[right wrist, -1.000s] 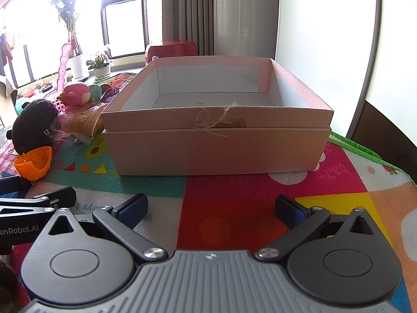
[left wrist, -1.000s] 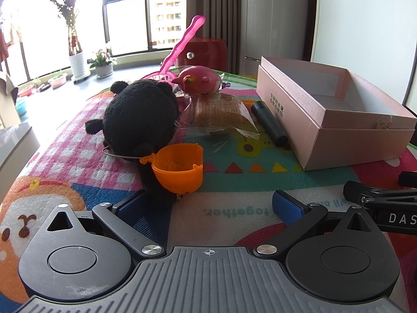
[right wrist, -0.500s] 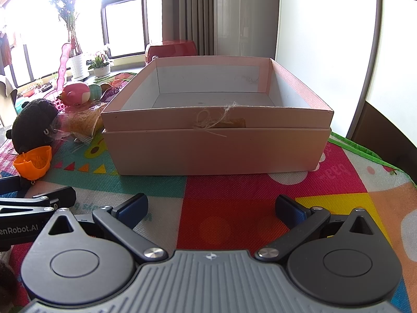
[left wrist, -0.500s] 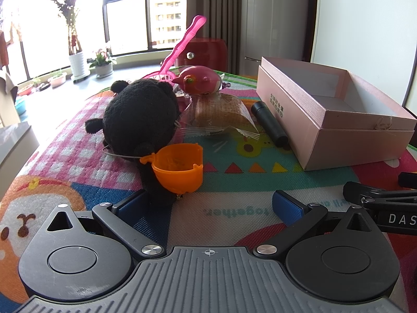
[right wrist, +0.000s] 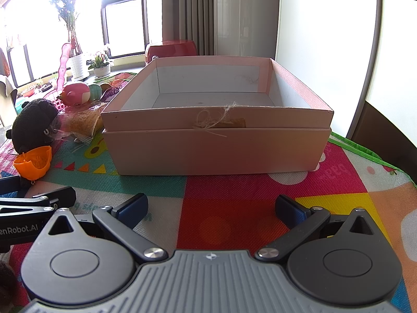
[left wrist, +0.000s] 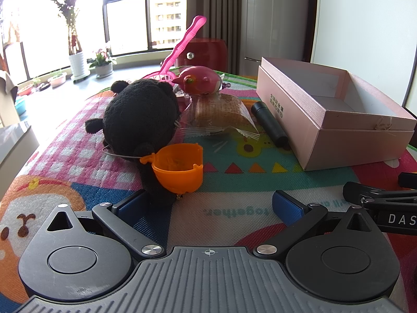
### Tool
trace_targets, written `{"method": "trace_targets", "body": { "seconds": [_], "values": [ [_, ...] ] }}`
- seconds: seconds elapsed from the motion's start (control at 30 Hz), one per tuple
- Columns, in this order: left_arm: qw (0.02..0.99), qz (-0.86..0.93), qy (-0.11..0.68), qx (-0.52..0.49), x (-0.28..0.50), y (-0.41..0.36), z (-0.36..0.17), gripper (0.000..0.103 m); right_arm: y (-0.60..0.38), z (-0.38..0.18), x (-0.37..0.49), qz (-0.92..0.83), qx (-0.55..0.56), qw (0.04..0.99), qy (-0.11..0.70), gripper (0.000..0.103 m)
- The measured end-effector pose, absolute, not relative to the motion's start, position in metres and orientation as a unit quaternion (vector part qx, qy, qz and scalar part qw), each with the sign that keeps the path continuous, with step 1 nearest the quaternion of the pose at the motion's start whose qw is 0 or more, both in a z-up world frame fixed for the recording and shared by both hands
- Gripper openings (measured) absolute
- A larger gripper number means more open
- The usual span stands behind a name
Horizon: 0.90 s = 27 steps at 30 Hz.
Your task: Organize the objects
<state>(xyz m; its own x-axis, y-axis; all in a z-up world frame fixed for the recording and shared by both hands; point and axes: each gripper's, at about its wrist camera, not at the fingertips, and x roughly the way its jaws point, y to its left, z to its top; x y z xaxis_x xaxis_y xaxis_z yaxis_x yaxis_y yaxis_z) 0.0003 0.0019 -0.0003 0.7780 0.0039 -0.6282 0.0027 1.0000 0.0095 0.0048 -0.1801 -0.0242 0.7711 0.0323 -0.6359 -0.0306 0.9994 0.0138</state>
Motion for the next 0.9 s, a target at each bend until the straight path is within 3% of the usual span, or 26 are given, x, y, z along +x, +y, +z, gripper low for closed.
{"method": "trace_targets", "body": {
  "seconds": [0.3,0.5,0.77,0.8,0.87,0.9],
  "values": [
    [0.942,-0.045,0.332,-0.006,-0.005,0.016,0.007,0.103,-0.182,-0.02,0.012,0.027,0.002,0.933,0.36,0.103],
    [0.975,-0.03,0.22,0.033,-0.005,0.066,0.052,0.103,-0.188,-0.015,0.016,0.053,-0.015,0.92,0.387,0.103],
    [0.95,-0.076,0.303,0.011,0.089,0.093,0.028,0.103,-0.182,-0.008,0.026,0.041,-0.018,0.907,0.419,0.103],
    [0.95,-0.084,0.301,0.002,0.091,0.096,0.027,0.095,-0.18,-0.007,0.027,0.044,-0.02,0.907,0.419,0.103],
    [0.947,-0.124,0.293,-0.038,0.083,0.111,0.03,0.064,-0.174,-0.006,0.023,0.062,-0.014,0.908,0.414,0.103],
    [0.946,-0.127,0.295,-0.048,0.078,0.117,0.034,0.063,-0.168,-0.004,0.017,0.086,-0.014,0.908,0.409,0.103]
  ]
}}
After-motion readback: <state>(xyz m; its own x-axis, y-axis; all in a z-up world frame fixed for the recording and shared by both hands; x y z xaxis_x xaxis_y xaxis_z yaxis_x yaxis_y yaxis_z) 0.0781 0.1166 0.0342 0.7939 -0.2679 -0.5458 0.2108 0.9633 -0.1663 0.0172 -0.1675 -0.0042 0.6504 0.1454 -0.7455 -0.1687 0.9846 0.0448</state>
